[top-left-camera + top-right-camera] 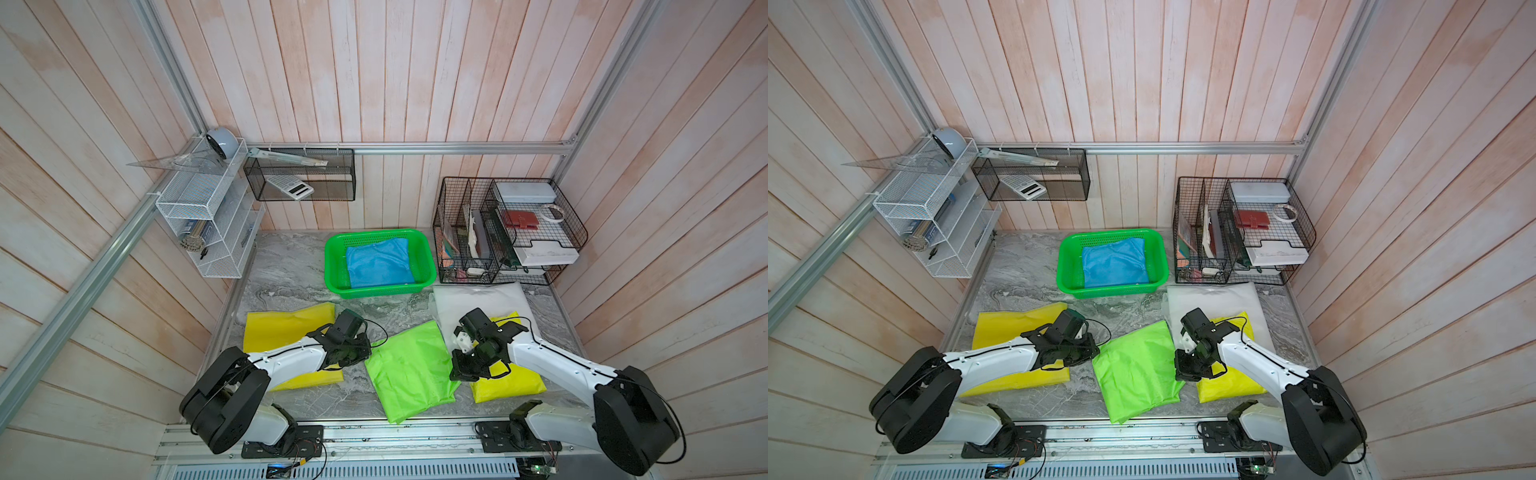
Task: Put the folded raincoat in the basket
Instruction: Pick up the raincoat from the center of the board.
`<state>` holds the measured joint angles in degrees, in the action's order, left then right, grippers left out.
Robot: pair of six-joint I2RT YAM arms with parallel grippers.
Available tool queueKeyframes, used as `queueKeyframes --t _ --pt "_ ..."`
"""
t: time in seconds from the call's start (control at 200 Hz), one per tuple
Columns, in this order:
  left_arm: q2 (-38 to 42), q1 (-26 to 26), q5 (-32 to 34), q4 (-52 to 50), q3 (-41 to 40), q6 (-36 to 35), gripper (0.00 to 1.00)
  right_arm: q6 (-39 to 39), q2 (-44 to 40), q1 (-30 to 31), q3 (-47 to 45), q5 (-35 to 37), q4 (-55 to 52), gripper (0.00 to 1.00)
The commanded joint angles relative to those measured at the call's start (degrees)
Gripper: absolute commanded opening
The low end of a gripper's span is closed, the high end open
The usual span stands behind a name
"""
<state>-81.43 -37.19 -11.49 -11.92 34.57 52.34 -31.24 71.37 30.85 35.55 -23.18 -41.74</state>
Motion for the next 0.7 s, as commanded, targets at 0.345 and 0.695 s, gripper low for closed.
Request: queueKeyframes --t 0.345,0.695 --pt "4.30 -0.23 7.36 -12.90 8.87 -4.50 0.00 -2.52 -4.24 0.00 1.03 -4.45 2.38 0.00" --pt "3.80 5.97 12.10 -30.29 34.55 -13.25 0.00 -5.77 -5.01 0.00 16.32 -5.24 2.44 0.00"
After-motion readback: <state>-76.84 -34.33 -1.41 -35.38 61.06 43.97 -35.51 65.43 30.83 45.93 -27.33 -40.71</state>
